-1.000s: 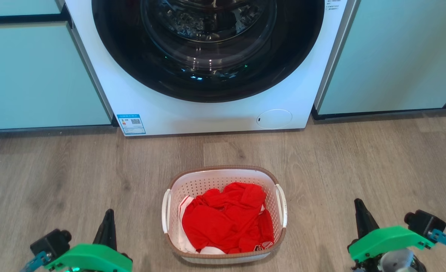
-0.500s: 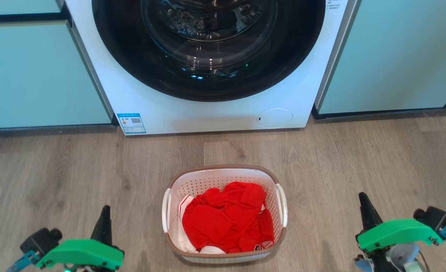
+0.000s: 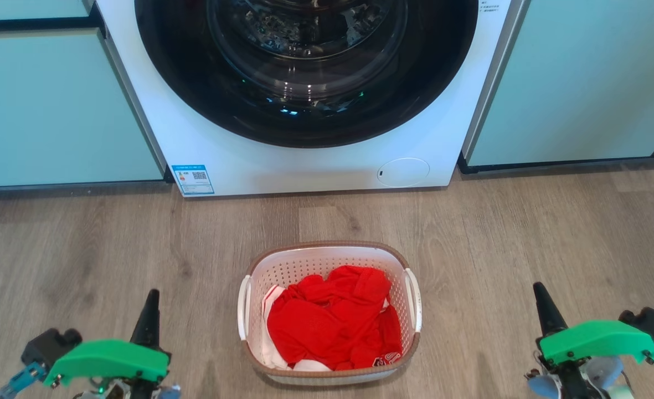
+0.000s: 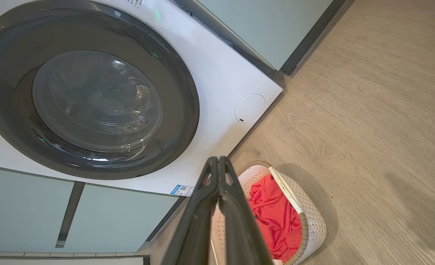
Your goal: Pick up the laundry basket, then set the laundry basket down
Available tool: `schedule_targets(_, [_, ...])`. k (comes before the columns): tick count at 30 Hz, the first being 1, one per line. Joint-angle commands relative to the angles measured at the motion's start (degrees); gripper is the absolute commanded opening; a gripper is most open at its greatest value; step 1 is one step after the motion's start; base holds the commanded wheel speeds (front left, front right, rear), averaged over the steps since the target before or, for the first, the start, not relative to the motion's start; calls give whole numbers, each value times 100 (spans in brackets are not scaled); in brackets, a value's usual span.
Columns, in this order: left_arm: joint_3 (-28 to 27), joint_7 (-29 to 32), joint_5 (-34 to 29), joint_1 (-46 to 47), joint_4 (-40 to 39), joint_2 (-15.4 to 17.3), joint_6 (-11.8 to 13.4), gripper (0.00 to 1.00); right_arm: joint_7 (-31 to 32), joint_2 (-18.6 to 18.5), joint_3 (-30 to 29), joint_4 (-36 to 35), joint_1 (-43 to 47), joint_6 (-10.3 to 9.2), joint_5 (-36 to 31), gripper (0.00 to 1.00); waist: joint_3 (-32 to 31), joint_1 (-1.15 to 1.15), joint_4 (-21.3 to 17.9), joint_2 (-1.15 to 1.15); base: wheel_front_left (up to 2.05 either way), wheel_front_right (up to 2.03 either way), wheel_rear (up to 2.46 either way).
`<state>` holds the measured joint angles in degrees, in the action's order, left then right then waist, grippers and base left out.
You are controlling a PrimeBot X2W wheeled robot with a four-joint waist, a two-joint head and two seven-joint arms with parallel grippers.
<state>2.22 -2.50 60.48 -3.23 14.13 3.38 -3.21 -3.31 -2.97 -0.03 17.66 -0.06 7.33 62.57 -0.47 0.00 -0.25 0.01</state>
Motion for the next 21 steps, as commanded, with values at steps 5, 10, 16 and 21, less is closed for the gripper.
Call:
schedule_targets(5, [-243,101,384,393,-131,38,-85,0,114,-106,-3,-230,-372,10,383,0,6,0,2,-1,0,0,0])
schedule_targets(10, [-305,184,712,455,-117,36,-125,0,196,-108,-56,-247,-398,11,695,0,13,0,5,-1,0,0,0])
schedule_targets(16, [-380,284,1105,530,-101,33,-172,0,296,-109,-121,-266,-429,11,1069,0,21,0,8,-1,0,0,0])
schedule_targets(21, [-442,367,1429,591,-87,30,-210,0,379,-110,-175,-283,-454,12,1379,0,28,0,11,-1,0,0,0])
